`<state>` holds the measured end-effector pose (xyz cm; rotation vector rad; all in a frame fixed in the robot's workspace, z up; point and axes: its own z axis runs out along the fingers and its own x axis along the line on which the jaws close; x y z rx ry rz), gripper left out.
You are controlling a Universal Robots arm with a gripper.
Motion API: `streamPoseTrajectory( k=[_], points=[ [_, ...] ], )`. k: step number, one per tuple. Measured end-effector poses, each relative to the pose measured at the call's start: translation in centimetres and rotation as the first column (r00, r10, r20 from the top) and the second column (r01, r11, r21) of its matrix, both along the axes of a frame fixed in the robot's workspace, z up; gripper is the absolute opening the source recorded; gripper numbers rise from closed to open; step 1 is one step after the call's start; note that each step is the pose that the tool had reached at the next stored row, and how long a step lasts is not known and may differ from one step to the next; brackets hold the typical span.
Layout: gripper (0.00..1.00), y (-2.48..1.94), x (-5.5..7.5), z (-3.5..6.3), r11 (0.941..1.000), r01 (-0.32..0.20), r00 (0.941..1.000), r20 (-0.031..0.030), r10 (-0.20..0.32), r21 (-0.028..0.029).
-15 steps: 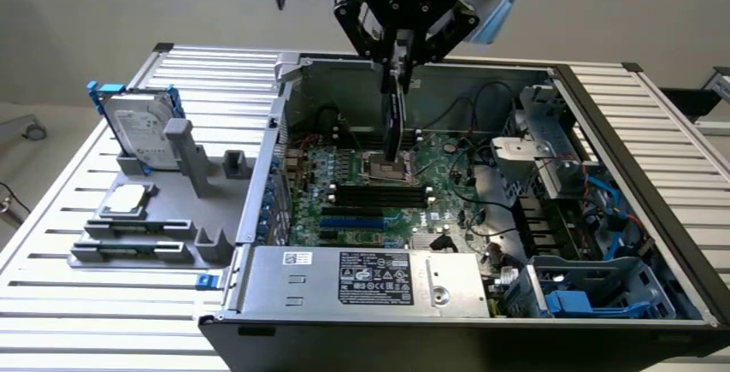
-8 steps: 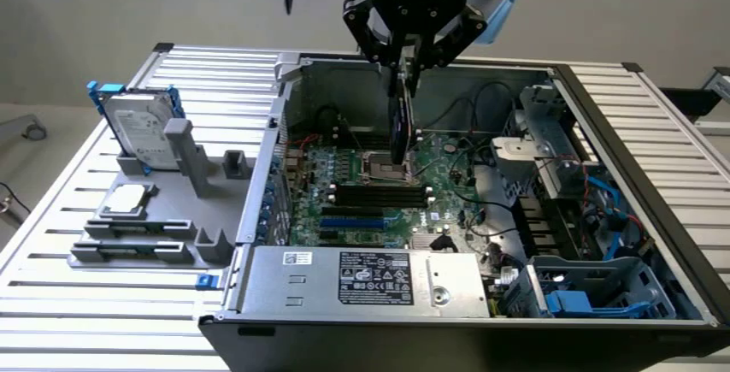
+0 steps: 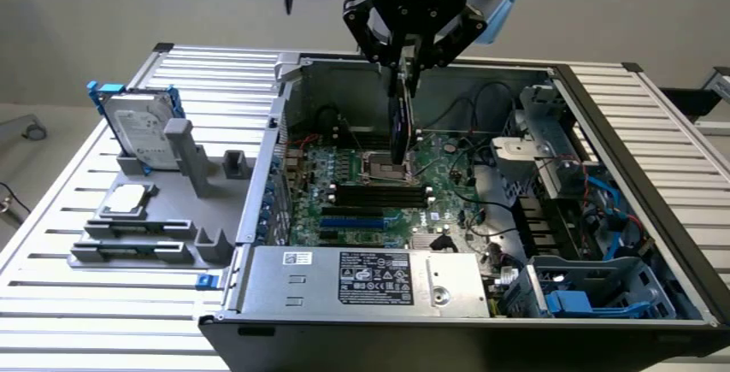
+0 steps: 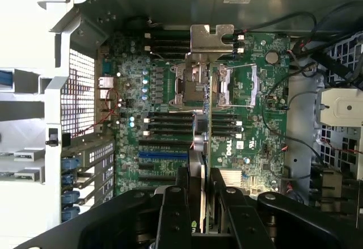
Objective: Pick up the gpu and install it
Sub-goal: 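Insert the gpu into the slot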
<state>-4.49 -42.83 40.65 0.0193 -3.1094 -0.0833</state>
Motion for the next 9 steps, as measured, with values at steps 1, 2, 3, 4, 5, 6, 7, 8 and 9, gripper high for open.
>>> streamPoseTrajectory(
  k=[1, 2, 3, 4, 5, 6, 7, 8, 9],
  points=[
    [0.26, 0.0, 0.0, 0.0, 1.0, 0.0, 1.0, 0.0, 0.0, 0.0001],
    [0.26, 0.0, 0.0, 0.0, 1.0, 0.0, 1.0, 0.0, 0.0, 0.0001],
    [0.26, 0.0, 0.0, 0.0, 1.0, 0.0, 1.0, 0.0, 0.0, 0.0],
    [0.26, 0.0, 0.0, 0.0, 1.0, 0.0, 1.0, 0.0, 0.0, 0.0],
    [0.26, 0.0, 0.0, 0.0, 1.0, 0.0, 1.0, 0.0, 0.0, 0.0001],
    [0.26, 0.0, 0.0, 0.0, 1.0, 0.0, 1.0, 0.0, 0.0, 0.0],
    [0.26, 0.0, 0.0, -0.06, 1.0, 0.0, 1.0, 0.0001, 0.0, 0.0003],
    [0.26, 0.0, 0.0, -0.18, 1.0, -0.002, 1.0, 0.0002, 0.002, 0.0004],
    [0.26, 0.0, 0.0, -0.26, 0.9999, -0.016, 0.9999, 0.0, 0.016, 0.0007]
  ],
)
